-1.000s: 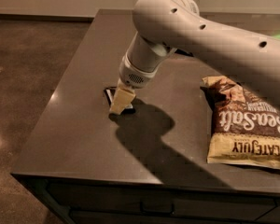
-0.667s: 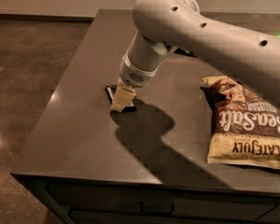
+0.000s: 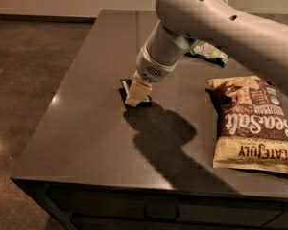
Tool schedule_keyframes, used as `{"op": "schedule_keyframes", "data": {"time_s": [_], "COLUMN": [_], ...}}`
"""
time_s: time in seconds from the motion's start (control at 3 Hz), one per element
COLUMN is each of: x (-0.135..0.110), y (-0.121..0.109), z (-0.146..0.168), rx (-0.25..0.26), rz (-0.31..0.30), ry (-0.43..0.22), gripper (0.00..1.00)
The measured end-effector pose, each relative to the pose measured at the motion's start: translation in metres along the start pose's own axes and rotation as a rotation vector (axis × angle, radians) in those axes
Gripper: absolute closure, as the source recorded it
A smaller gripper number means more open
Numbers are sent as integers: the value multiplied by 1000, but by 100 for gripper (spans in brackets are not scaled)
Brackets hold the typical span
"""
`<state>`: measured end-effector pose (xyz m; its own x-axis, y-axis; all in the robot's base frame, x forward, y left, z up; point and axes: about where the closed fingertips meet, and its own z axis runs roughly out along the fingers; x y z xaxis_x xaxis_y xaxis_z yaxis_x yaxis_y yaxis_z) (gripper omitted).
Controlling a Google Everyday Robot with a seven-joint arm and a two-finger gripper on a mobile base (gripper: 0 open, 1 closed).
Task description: Move rxbar chocolate near green jalapeno chip bag
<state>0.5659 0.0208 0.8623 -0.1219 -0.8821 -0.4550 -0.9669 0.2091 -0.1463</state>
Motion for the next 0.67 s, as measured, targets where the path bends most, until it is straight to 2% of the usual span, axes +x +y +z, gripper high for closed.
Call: {"op": "schedule_keyframes", "data": {"time_s": [0.67], "x": [31], "y": [-53], "z": [-45], "rx": [115], "rz": [120], "ry": [-14], "gripper": [100]}}
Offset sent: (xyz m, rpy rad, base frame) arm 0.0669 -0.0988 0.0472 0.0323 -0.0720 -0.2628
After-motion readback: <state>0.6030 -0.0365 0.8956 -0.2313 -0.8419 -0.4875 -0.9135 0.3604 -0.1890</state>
